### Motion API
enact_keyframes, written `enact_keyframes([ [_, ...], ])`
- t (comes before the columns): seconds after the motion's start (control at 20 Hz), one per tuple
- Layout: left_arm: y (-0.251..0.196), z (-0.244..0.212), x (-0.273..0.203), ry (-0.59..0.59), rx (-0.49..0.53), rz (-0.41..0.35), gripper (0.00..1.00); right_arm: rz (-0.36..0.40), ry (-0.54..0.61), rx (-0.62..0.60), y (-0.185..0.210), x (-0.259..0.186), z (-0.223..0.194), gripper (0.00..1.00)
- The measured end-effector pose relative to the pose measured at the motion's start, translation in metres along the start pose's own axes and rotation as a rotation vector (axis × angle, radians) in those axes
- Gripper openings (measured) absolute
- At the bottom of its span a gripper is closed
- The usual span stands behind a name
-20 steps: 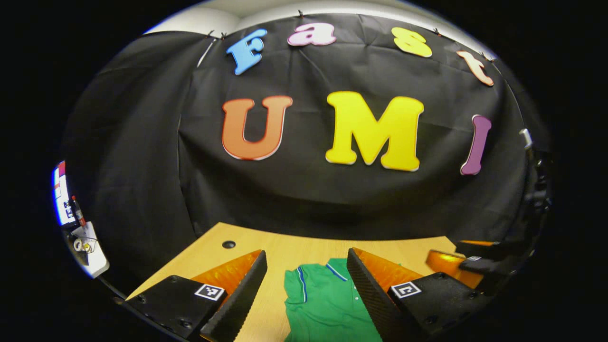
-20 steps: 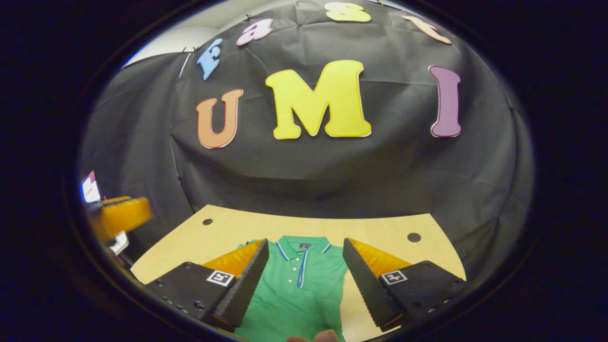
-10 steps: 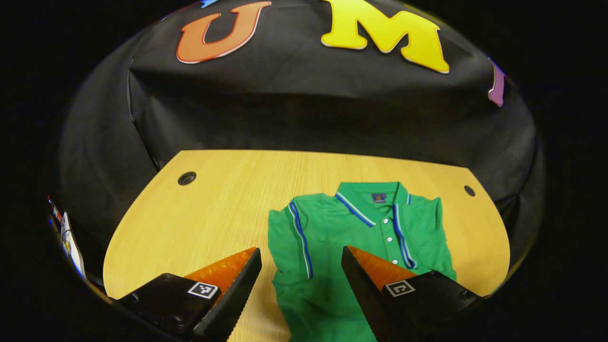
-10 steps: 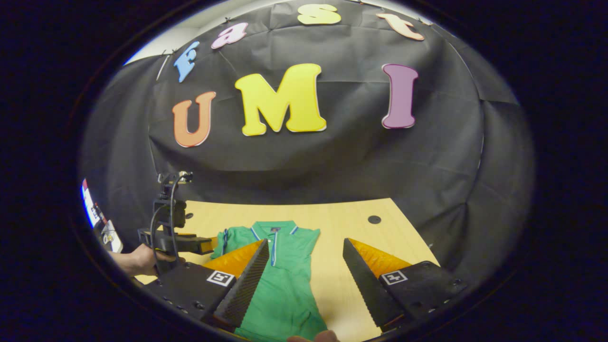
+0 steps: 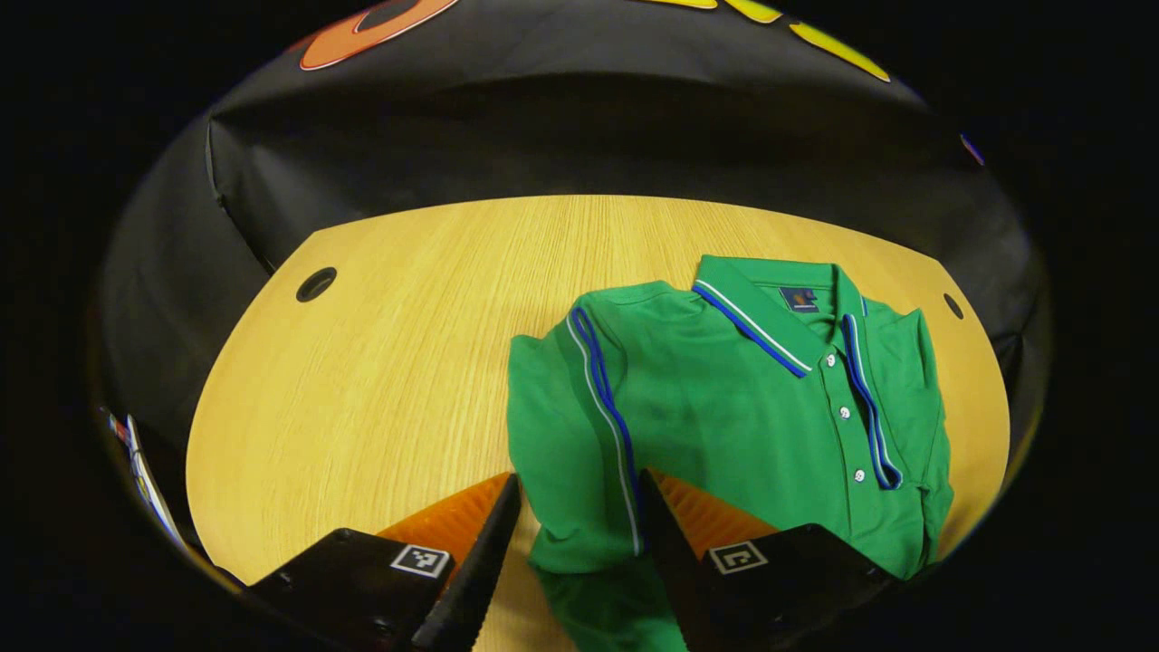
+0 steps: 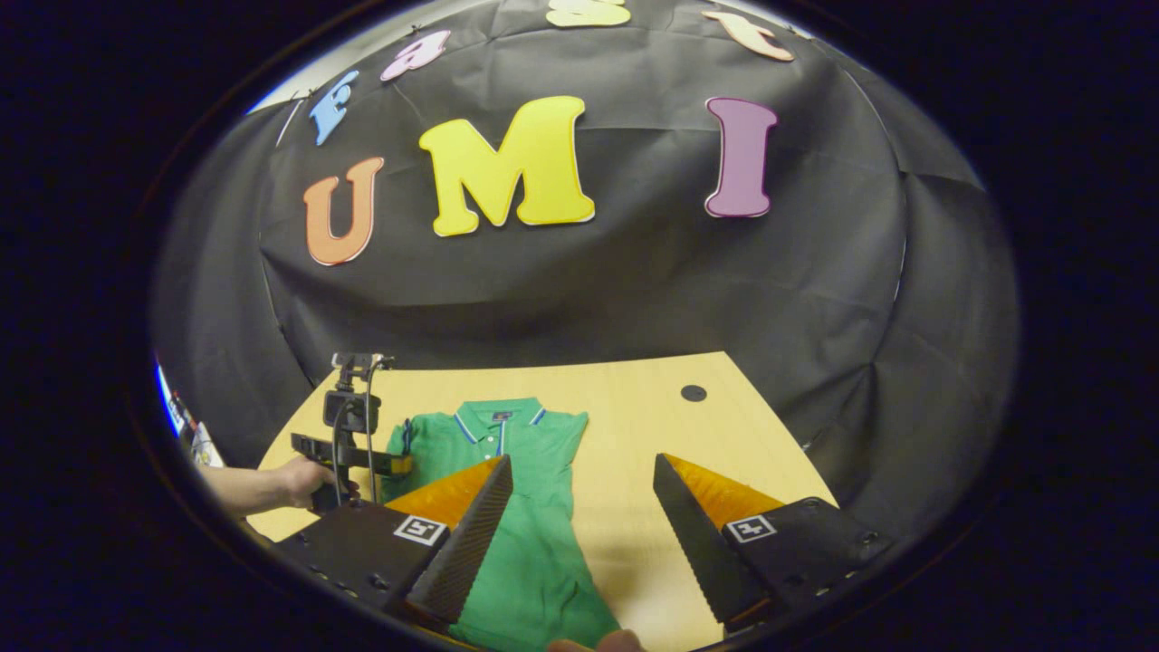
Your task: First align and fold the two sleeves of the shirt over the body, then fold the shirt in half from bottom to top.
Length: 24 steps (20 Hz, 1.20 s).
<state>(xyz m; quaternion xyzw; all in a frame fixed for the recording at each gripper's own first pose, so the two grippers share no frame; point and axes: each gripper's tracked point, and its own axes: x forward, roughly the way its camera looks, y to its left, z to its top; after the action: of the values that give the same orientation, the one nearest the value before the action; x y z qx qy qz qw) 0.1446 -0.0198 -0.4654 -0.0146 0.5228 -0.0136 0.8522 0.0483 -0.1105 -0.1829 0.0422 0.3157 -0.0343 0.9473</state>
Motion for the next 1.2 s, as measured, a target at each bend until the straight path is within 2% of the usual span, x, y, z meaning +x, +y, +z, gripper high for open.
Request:
enact_keyframes([
  [0.05,0.002,-0.001,0.004,0.011,0.008,0.002,0.80,0.001,0.002,0.006,0.001,0.002,0.000,0.96],
  [0.1,0.003,-0.002,0.002,0.017,0.011,-0.015,0.63,0.002,0.004,0.011,0.001,0.005,0.000,0.96],
  [0.25,0.016,0.008,-0.002,0.003,0.028,-0.003,0.47,0.004,0.014,0.027,0.003,0.009,-0.004,0.96],
  [0.3,0.019,0.012,-0.004,-0.009,0.035,-0.003,0.33,0.005,0.019,0.036,0.004,0.011,-0.005,0.96],
  [0.4,0.025,0.018,-0.010,-0.020,0.031,-0.013,0.17,0.010,0.032,0.056,0.006,0.015,-0.010,0.96],
  [0.45,0.026,0.020,-0.012,-0.025,0.019,-0.024,0.11,0.012,0.037,0.063,0.008,0.017,-0.012,0.96],
  [0.5,0.022,0.021,-0.013,-0.027,0.005,-0.048,0.06,0.012,0.040,0.069,0.008,0.017,-0.012,0.92],
  [0.55,0.021,0.023,-0.016,-0.029,0.001,-0.064,0.06,0.013,0.043,0.075,0.009,0.018,-0.013,0.96],
  [0.65,0.023,0.033,-0.025,-0.051,0.007,-0.062,0.06,0.016,0.044,0.084,0.010,0.017,-0.013,0.96],
  [0.8,0.004,0.054,-0.047,-0.108,0.005,-0.099,0.05,0.014,0.027,0.088,0.008,0.013,-0.008,0.96],
  [1.0,-0.043,0.073,-0.070,-0.142,0.027,-0.154,0.05,0.009,0.000,0.088,0.003,0.003,0.000,0.96],
  [1.2,-0.103,0.076,-0.072,-0.125,0.042,-0.224,0.06,-0.016,-0.027,0.074,-0.011,-0.012,0.001,0.96],
])
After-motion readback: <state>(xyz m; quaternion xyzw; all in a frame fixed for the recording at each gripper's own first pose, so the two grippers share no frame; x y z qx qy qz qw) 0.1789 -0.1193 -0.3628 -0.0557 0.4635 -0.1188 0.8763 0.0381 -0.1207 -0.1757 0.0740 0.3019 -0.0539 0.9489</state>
